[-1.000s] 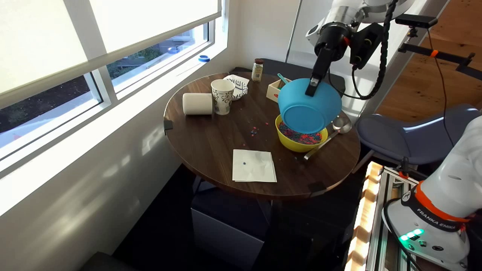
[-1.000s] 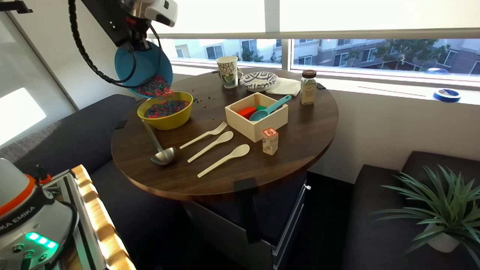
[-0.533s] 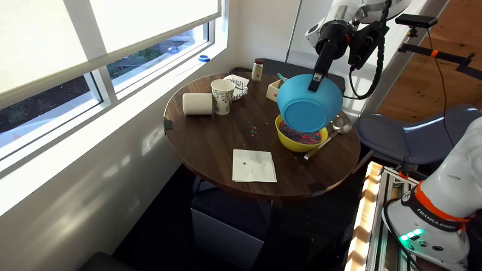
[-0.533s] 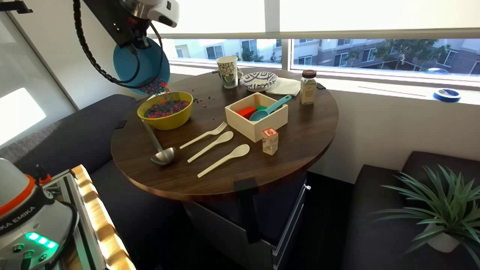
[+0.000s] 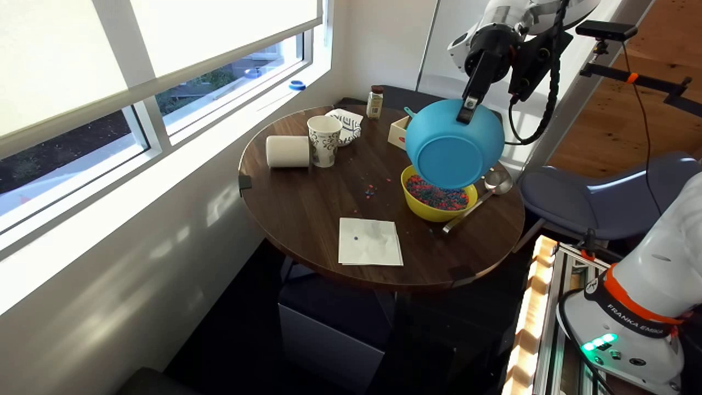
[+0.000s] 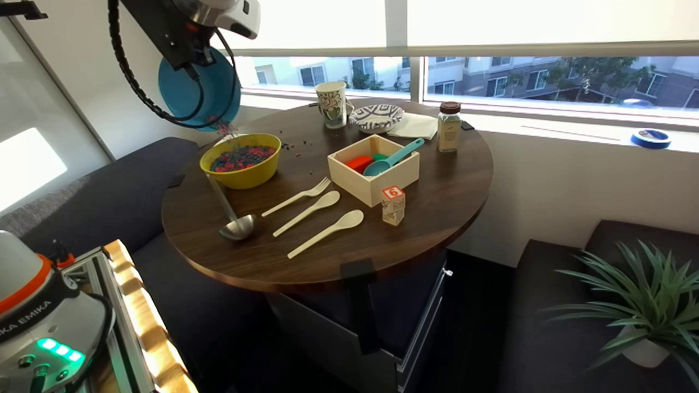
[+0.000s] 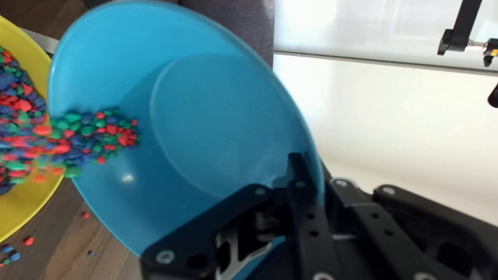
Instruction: Pour the content in the blue bowl into the yellow bowl
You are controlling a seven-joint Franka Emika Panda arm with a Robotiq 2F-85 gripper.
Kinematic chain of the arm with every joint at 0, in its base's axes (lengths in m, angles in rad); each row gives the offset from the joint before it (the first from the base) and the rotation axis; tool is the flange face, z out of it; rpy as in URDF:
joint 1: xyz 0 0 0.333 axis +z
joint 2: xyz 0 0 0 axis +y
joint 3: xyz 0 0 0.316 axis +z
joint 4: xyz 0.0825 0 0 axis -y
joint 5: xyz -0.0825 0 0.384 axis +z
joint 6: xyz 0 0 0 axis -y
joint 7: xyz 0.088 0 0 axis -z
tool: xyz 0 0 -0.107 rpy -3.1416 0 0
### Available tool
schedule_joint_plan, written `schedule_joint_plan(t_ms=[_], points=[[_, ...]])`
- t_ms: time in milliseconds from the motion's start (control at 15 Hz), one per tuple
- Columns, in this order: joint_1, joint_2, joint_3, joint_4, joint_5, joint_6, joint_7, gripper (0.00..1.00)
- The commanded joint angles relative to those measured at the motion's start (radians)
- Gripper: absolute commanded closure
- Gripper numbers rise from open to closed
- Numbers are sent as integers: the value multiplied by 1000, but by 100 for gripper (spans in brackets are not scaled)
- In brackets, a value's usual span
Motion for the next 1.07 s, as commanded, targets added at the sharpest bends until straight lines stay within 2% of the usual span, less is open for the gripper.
schedule_joint_plan(t_ms=[0,600,800,1000], points=[[-24,23,-10,21,45,-71,-40,99],[-75,62,-35,49,76,-196,-122,99],[-87,31,-7,31,65,-96,-82,99],[-79,-19,45,8,29,99,-25,99]])
